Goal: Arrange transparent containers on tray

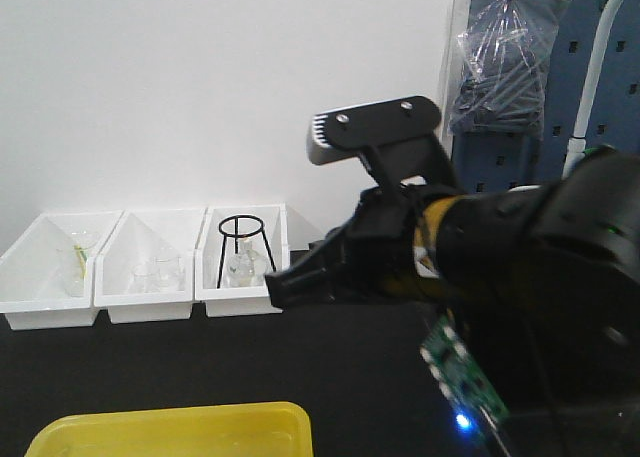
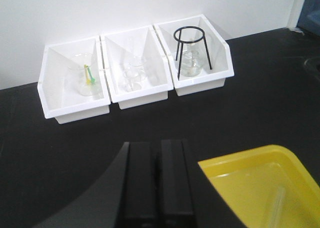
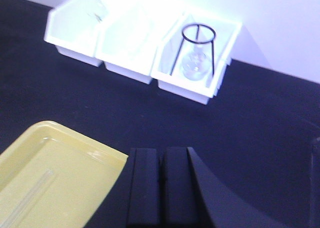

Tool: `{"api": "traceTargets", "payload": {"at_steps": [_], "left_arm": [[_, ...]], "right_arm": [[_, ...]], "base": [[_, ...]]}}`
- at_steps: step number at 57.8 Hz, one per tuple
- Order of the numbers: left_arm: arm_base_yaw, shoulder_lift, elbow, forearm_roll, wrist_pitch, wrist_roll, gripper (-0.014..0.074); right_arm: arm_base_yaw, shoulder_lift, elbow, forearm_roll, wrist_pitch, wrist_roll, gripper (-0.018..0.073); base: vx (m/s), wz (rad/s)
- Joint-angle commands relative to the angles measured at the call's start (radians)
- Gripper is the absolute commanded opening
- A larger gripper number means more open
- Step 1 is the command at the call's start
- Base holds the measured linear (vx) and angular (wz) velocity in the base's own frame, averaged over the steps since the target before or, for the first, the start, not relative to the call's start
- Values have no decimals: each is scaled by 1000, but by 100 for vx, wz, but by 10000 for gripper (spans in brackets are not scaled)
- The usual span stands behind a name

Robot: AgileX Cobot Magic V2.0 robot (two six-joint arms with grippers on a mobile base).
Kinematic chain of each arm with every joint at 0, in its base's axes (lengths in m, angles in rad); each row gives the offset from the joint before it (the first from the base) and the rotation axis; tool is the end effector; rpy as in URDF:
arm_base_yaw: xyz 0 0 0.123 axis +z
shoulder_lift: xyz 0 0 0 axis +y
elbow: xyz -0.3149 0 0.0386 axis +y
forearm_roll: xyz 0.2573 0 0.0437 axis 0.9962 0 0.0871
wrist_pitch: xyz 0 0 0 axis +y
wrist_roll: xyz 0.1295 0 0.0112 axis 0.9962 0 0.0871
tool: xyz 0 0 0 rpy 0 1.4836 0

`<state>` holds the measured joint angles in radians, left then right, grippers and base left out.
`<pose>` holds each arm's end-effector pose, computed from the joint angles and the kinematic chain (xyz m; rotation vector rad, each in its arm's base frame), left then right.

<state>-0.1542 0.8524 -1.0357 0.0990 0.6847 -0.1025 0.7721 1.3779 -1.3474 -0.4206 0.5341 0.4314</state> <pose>0.1847 -0.0205 0.4233 0.0867 1.9803 -0.0548 0.2704 0.2256 0.4212 -0.5709 1.9312 0.3255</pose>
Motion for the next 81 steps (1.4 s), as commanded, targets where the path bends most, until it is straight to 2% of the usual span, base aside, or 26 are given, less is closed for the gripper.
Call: {"api": "traceTargets", "payload": {"at_steps": [1, 10, 20, 31, 40, 64, 68, 73, 81], "left_arm": [[-6, -121, 106, -4, -149, 6, -8], [-6, -353, 344, -21, -188, 9, -8], [-6, -547, 480, -39, -210, 13, -8], [-6, -588, 534, -39, -231, 24, -8], [-6, -588, 534, -30, -192, 24, -8], [-6, -596, 534, -30, -191, 24, -8], [-6, -617, 536, 6, -191, 33, -8], [-4, -671, 599, 41, -218, 36, -8], [7, -774, 820, 80, -306, 36, -8]], "right_arm": [[-5, -135, 121, -36, -223, -14, -11], [-5, -318, 405, -64, -471, -14, -11], [-5, -391, 543, -70, -566, -14, -11], [-5, -378, 550, -88, -574, -14, -11], [-5, -378, 550, -86, -574, -14, -11], [-5, -378, 550, -86, -574, -14, -11], [-5, -378, 550, -86, -574, -14, -11], [-5, -378, 550, -86, -574, -14, -11], [-5, -378, 550, -86, -578, -14, -11]], "base": [[0, 0], [0, 0], [0, 0], [0, 0], [0, 0], [0, 0], [0, 0], [0, 0], [0, 0]]}}
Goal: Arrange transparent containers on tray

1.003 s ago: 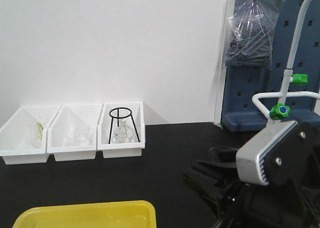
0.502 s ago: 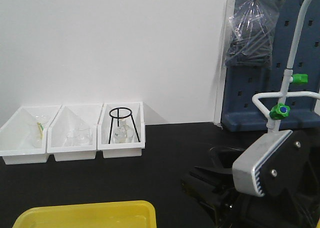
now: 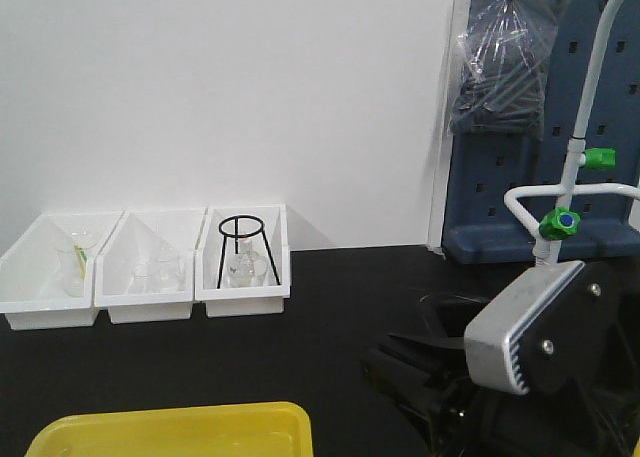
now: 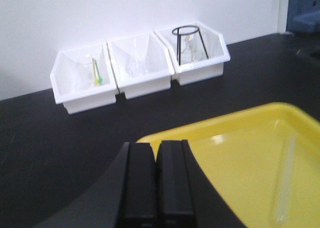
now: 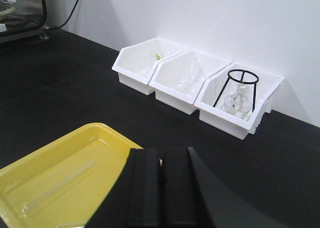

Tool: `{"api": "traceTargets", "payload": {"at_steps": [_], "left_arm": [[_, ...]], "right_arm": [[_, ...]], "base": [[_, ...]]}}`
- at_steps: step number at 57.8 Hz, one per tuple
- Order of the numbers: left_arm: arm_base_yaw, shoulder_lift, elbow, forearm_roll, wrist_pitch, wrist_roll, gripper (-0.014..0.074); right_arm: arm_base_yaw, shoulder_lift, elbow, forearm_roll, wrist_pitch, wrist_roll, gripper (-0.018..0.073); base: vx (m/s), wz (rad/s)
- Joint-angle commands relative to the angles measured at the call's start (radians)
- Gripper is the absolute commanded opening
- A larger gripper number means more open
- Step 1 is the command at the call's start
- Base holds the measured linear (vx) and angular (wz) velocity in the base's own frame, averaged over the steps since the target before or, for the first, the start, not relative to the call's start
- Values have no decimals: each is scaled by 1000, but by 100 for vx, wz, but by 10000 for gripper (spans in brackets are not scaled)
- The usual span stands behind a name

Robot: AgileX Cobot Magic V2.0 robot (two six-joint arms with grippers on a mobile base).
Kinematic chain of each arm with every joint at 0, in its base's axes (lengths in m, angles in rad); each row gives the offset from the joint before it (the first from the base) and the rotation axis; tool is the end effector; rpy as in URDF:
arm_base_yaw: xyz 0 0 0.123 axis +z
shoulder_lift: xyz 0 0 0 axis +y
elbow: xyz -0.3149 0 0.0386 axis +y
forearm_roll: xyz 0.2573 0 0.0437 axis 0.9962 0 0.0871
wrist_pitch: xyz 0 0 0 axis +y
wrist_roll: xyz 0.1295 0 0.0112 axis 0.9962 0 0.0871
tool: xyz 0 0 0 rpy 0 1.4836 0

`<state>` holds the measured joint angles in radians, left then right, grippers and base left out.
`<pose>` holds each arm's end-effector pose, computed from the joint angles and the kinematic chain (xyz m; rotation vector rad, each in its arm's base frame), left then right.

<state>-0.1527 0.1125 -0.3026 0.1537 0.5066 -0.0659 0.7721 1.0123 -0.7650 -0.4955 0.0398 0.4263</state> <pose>0.0629 0.0001 0.2593 0.1453 1.7886 0.0066 0.1834 0.1751 0.3646 -0.7188 1.6417 0.4913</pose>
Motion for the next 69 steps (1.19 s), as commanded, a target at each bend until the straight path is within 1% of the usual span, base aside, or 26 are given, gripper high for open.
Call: {"api": "traceTargets", "payload": {"at_steps": [1, 6, 11, 13, 16, 59, 61, 66, 69], "left_arm": [[7, -45, 109, 25, -141, 0, -8], [8, -103, 242, 19, -240, -4, -8], [8, -157, 360, 20, -365, -42, -8], [9, -154, 377, 22, -400, -56, -8], [9, -149, 359, 20, -352, -66, -8], [8, -147, 359, 20, -356, -71, -8], [8, -147, 359, 20, -356, -71, -8], [8, -147, 359, 20, -356, -71, -8], [8, -147, 359, 20, -356, -71, -8]], "right_arm": [[-5, -12, -32, -11, -82, -9, -11], [-5, -12, -32, -11, -80, -9, -11], [-5, -12, -32, -11, -80, -9, -11], [-5, -12, -32, -11, -79, -9, -11], [-5, -12, -32, -11, -81, -9, -11], [-5, -12, -32, -10, -76, -9, -11], [-5, -13, -32, -1, -77, -9, -11], [-5, -20, -29, 67, -62, -19, -11], [-11, -44, -20, 83, -40, -74, -11]], "base": [[0, 0], [0, 0], [0, 0], [0, 0], [0, 0], [0, 0], [0, 0], [0, 0], [0, 0]]}}
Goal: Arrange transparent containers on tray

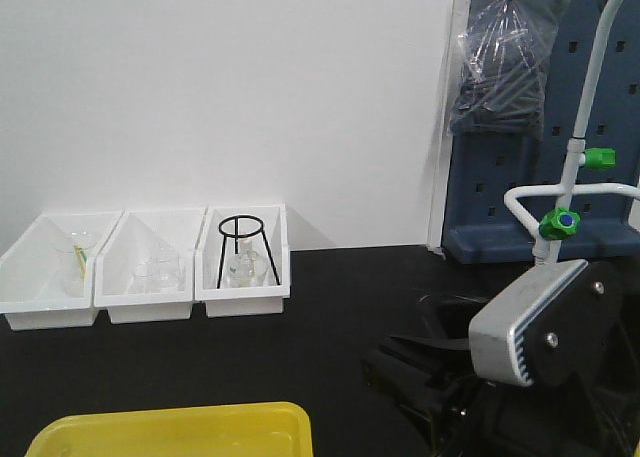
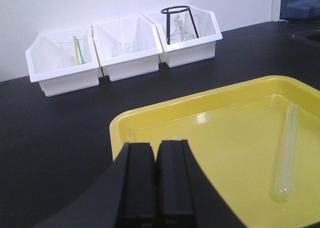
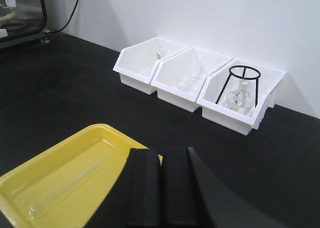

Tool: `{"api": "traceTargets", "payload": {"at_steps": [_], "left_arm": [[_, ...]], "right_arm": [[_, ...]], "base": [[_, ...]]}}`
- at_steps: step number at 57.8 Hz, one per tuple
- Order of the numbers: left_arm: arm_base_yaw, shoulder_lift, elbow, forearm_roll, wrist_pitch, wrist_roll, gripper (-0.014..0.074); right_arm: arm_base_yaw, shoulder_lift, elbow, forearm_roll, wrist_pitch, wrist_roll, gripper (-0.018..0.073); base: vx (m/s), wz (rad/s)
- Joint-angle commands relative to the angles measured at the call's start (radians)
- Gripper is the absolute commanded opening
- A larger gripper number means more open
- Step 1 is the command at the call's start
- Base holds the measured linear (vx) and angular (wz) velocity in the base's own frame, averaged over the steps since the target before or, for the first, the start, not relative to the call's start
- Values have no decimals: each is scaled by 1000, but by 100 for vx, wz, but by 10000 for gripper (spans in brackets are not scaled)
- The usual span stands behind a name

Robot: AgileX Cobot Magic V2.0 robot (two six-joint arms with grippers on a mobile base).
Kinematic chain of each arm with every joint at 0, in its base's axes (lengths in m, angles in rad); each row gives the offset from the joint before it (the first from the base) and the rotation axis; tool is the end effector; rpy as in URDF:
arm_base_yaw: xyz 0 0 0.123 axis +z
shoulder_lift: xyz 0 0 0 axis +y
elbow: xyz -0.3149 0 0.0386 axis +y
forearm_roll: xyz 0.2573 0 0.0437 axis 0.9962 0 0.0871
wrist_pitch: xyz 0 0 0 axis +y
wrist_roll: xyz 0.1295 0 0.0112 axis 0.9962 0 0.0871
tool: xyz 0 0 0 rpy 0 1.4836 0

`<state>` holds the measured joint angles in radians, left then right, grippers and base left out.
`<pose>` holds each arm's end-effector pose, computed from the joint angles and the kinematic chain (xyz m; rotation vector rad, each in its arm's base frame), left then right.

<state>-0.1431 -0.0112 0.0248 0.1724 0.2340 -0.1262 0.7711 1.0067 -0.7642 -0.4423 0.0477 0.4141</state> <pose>0.0708 -0.0050 0.1778 0.1301 1.7230 -0.0405 0.1825 0.1736 0.3647 -0.6856 1.6628 0.5178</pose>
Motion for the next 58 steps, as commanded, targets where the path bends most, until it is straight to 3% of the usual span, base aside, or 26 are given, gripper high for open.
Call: {"api": "traceTargets", "payload": {"at_steps": [1, 10, 17, 28, 32, 38, 44, 58], "left_arm": [[-2, -23, 32, 2, -84, -11, -8], [-2, -23, 32, 2, -84, -11, -8], [-2, -23, 32, 2, -84, -11, -8], [-2, -23, 32, 2, -84, -11, -8], [-2, -23, 32, 2, -84, -11, -8], [-2, -23, 32, 2, -84, -11, -8], [-2, -23, 32, 2, -84, -11, -8], [-2, -23, 32, 2, -81, -11, -8]], "right_arm": [[-14, -46, -17, 44, -34, -81, -11], [-123, -183, 126, 191, -24, -259, -11], [-315, -332, 290, 259, -48, -265, -11], [-616, -657, 550, 264, 14, -266, -11], [-687, -774, 628, 284, 25, -266, -11], [-748, -919, 719, 338, 23, -265, -11], [-760, -1026, 798, 353, -2, -265, -11], [-760, -1027, 803, 355, -42, -262, -11]], "base": [[0, 0], [0, 0], [0, 0], [0, 0], [0, 0], [0, 0], [0, 0], [0, 0]]}}
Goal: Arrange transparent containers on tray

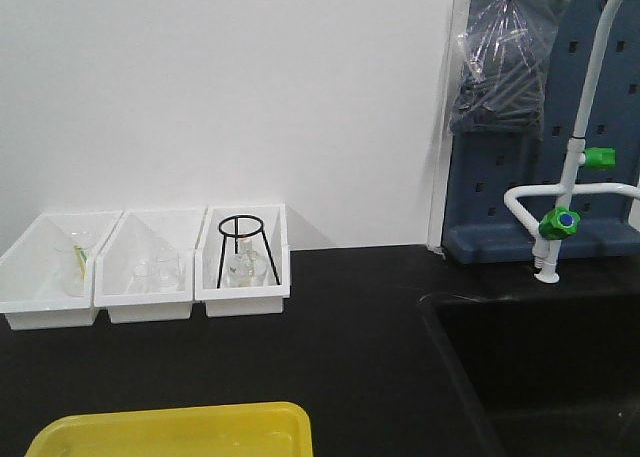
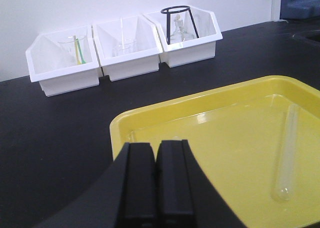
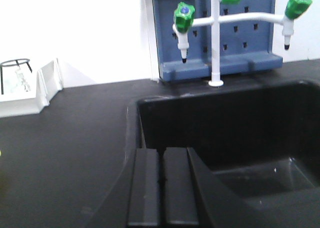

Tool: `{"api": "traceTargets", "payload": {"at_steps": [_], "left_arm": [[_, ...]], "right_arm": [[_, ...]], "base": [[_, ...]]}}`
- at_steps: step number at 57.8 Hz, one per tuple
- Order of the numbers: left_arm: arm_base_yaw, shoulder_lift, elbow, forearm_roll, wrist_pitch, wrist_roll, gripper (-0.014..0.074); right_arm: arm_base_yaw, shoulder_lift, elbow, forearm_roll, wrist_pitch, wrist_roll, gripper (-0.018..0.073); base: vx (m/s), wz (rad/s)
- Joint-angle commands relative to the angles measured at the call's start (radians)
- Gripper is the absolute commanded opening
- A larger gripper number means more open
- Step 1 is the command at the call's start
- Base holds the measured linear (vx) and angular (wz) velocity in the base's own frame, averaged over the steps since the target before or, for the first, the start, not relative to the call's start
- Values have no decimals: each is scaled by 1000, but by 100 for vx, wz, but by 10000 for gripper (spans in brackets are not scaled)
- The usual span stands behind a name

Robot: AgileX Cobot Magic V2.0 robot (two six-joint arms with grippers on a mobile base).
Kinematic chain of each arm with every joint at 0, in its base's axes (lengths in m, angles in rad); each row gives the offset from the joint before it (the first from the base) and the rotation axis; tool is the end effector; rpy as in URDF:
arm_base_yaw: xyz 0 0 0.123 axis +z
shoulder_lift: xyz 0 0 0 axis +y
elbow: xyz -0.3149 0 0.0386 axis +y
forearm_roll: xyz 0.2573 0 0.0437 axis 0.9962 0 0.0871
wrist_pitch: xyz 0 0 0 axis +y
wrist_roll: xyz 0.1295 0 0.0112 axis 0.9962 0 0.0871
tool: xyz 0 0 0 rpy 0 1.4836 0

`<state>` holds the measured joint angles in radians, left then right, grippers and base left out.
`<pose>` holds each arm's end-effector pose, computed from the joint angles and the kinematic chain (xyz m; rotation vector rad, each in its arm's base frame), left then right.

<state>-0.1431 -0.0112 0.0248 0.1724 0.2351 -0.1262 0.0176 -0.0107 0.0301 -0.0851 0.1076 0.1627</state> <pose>0.0708 -0.0049 0.1777 0.1300 1.7241 -0.0403 0.0727 0.0001 0.1917 0.0558 1.6096 0.0667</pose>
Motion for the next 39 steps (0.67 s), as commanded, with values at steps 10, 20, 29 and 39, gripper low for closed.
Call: {"api": "traceTargets", "payload": {"at_steps": [10, 20, 29, 39], "left_arm": [[-2, -23, 32, 2, -82, -11, -8], [-2, -23, 32, 2, -82, -11, -8], [-2, -23, 32, 2, -82, -11, -8], [-2, -23, 32, 2, -82, -11, -8]], "right_arm": [[-7, -9, 9, -2, -102, -10, -11], [-7, -9, 9, -2, -102, -10, -11], [-7, -9, 9, -2, -102, -10, -11], [-7, -9, 9, -1, -108, -10, -11]], "base": [[0, 0], [0, 0], [0, 0], [0, 0]]}}
